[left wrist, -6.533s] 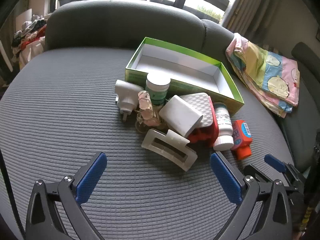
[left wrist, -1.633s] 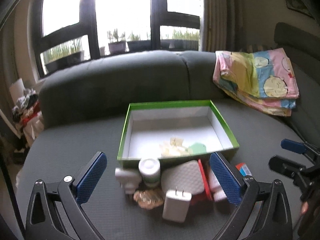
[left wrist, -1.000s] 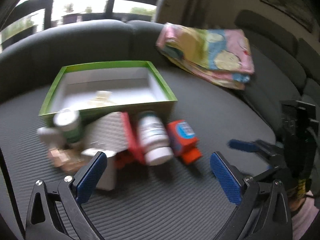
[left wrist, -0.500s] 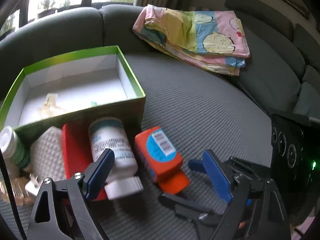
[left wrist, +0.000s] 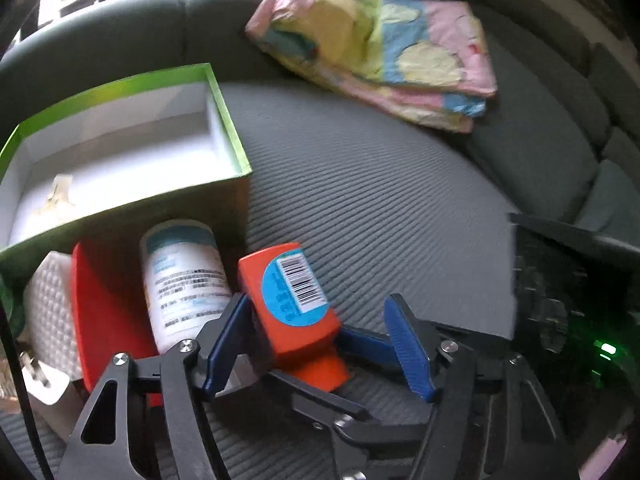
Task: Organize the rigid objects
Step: 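Grasp the orange-red barcode bottle with the left tool, then lift the orange-red bottle with the left tool and carry it over the box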
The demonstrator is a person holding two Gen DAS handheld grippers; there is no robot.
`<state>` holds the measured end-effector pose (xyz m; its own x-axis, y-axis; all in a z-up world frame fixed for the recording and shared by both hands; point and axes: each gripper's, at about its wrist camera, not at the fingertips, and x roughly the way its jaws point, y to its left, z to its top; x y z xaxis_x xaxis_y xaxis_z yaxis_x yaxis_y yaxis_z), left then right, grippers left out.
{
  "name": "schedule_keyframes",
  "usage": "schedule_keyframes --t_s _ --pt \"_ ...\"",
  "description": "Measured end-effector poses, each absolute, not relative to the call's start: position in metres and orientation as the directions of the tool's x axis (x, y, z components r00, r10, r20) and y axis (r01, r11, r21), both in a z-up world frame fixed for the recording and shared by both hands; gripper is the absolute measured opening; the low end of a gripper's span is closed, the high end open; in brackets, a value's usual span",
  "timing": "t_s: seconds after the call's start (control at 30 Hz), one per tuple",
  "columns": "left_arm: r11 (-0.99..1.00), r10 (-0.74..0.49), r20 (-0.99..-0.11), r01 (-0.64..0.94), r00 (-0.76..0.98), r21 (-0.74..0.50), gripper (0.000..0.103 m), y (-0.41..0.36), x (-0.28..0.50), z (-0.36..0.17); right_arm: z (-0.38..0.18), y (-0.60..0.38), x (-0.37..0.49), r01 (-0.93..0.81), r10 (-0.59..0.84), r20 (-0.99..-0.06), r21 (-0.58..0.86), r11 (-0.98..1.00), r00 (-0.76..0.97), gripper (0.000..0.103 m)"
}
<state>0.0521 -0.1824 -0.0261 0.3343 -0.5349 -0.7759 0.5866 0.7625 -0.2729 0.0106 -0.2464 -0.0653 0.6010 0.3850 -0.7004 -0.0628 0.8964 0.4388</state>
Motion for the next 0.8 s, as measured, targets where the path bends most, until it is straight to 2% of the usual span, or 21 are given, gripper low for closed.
schedule_keyframes --t_s 0.17,0.23,0.33,0.6,0.8 --pt "0.782 -0.507 -0.794 0.567 0.335 -0.260 0.069 -0.188 0.056 -0.029 -0.066 -0.245 0.014 -0.060 0.377 -0.705 0.430 0.901 0.600 0.046" --pt "0.794 -0.484 -0.802 0.562 0.351 -0.233 0.059 -0.189 0.056 -0.030 -0.066 -0.248 0.015 -0.057 0.379 -0.701 0.437 0.898 0.604 0.046" --pt "0.793 -0.490 -0.795 0.562 0.358 -0.235 0.050 -0.183 0.057 -0.032 -0.065 -0.251 0.014 -0.052 0.375 -0.696 0.438 0.897 0.612 0.046" --pt "0.782 -0.518 -0.767 0.573 0.379 -0.246 0.050 -0.178 0.053 -0.025 -0.058 -0.250 0.006 -0.060 0.356 -0.683 0.417 0.907 0.638 0.045" --pt "0.776 -0.518 -0.736 0.601 0.436 -0.190 0.050 -0.175 0.036 0.003 -0.037 -0.246 -0.005 -0.084 0.350 -0.651 0.403 0.911 0.673 0.045"
